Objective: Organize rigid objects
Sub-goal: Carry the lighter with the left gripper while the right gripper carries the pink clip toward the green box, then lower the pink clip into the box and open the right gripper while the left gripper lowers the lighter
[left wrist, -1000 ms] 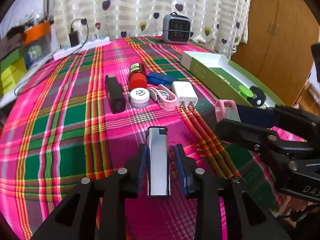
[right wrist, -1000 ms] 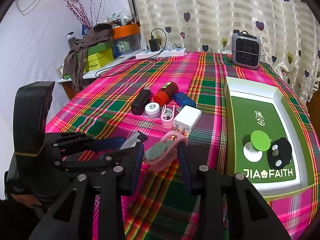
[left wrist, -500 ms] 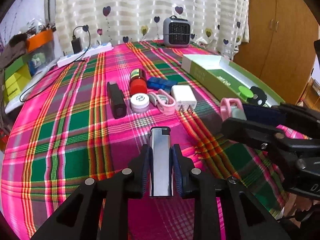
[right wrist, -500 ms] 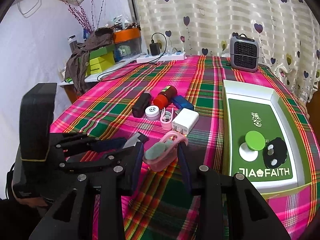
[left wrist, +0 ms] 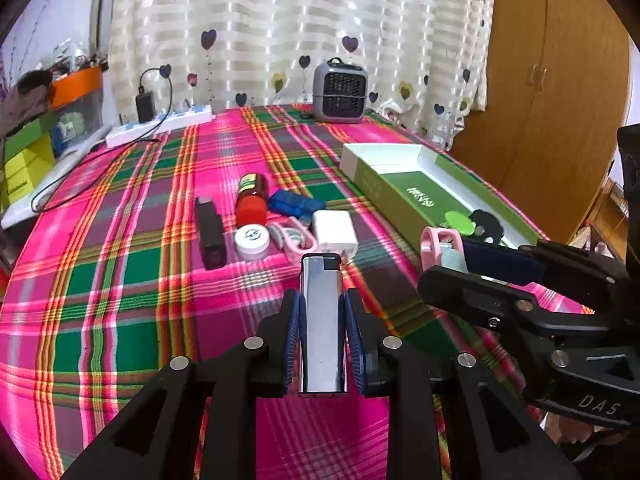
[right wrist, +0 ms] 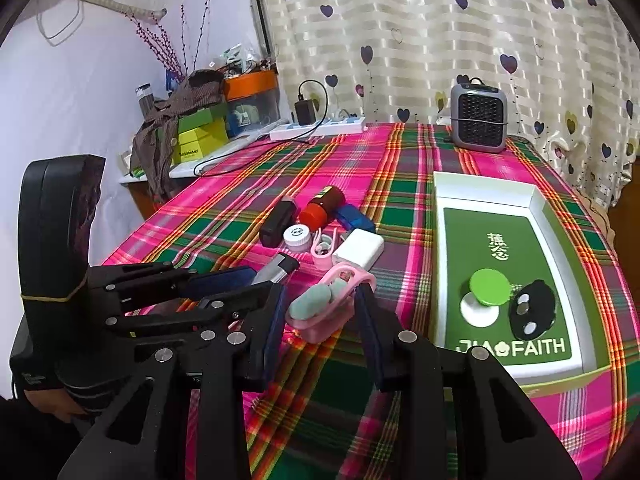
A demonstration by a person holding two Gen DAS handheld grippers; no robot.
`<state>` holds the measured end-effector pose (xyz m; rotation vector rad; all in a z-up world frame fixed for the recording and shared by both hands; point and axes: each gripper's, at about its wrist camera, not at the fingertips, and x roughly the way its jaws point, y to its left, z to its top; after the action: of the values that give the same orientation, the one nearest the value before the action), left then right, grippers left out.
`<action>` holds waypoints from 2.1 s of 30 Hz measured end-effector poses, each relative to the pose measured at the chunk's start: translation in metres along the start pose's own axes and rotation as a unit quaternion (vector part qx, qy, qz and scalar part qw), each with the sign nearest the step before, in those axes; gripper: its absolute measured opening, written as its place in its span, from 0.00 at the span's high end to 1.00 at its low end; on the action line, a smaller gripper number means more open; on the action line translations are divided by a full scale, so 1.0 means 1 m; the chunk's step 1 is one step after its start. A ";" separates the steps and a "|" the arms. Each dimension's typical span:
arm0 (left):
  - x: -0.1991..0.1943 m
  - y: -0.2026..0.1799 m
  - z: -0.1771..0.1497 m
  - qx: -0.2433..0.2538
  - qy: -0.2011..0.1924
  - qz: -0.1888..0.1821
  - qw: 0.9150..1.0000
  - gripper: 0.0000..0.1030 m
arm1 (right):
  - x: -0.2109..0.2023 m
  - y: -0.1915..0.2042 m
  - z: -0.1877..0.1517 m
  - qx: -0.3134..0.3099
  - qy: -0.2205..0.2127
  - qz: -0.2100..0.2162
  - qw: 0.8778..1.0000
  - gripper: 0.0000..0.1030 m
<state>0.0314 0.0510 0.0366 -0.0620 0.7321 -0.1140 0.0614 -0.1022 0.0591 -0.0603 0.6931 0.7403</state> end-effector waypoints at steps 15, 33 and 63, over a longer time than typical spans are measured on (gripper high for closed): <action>0.005 -0.035 0.014 0.016 -0.009 -0.038 0.999 0.79 | -0.022 -0.029 0.001 0.022 -0.027 -0.019 0.999 0.65; 0.017 -0.072 0.026 0.033 -0.010 -0.069 0.997 0.79 | -0.040 -0.066 -0.003 0.050 -0.044 -0.044 0.997 0.65; 0.043 -0.113 0.036 0.059 0.010 -0.118 0.991 0.79 | -0.047 -0.126 -0.019 0.105 -0.028 -0.096 0.989 0.65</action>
<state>0.0783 -0.0658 0.0460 -0.0336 0.7351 -0.3848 0.1063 -0.2296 0.0489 0.0856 0.6981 0.4804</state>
